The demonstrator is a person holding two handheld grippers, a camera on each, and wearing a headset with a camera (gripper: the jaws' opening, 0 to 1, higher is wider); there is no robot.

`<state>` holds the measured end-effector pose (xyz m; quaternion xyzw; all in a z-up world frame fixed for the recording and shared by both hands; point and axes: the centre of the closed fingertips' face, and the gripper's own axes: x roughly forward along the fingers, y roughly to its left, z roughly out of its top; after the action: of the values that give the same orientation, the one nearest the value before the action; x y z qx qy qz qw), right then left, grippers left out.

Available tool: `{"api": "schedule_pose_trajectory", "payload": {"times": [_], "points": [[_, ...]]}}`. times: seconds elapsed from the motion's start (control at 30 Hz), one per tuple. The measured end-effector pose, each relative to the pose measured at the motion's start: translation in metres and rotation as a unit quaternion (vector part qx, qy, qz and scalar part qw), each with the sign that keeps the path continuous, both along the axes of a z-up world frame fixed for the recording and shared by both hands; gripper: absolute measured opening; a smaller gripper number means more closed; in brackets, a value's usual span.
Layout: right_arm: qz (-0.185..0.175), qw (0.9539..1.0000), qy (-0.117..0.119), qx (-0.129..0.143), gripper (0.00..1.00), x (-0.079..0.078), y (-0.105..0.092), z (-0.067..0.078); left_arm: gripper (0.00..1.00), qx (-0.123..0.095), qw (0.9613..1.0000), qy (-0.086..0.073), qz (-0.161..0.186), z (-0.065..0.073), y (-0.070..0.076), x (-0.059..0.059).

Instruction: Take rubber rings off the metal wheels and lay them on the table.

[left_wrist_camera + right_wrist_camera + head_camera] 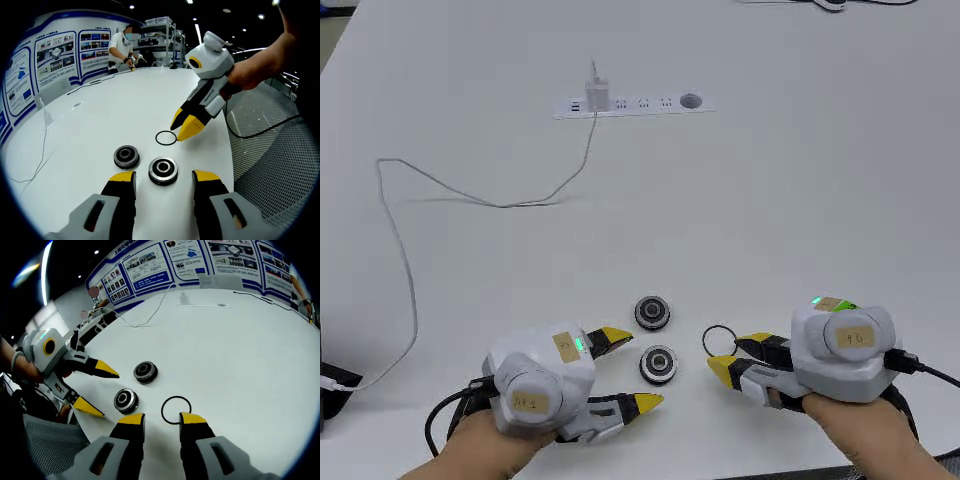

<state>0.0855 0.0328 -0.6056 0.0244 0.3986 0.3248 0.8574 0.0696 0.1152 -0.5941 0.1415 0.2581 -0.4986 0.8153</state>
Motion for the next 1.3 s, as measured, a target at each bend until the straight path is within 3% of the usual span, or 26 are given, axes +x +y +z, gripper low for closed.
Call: {"api": "schedule_pose_trajectory", "payload": {"times": [0.37,0.6,1.3], "points": [[-0.023,0.9973,0.034,0.061,0.25,-0.008,0.014,0.003,0.39,-0.001,1.0000,-0.002,-0.005,0.004,-0.007,0.002],[-0.045,0.9920,0.054,0.105,0.20,-0.011,0.021,0.005,0.30,0.001,0.9999,-0.003,-0.011,0.004,-0.012,0.004],[-0.047,0.9883,0.068,0.128,0.19,-0.015,0.036,0.005,0.15,0.035,0.9992,0.003,-0.021,-0.006,-0.018,0.008]]}}
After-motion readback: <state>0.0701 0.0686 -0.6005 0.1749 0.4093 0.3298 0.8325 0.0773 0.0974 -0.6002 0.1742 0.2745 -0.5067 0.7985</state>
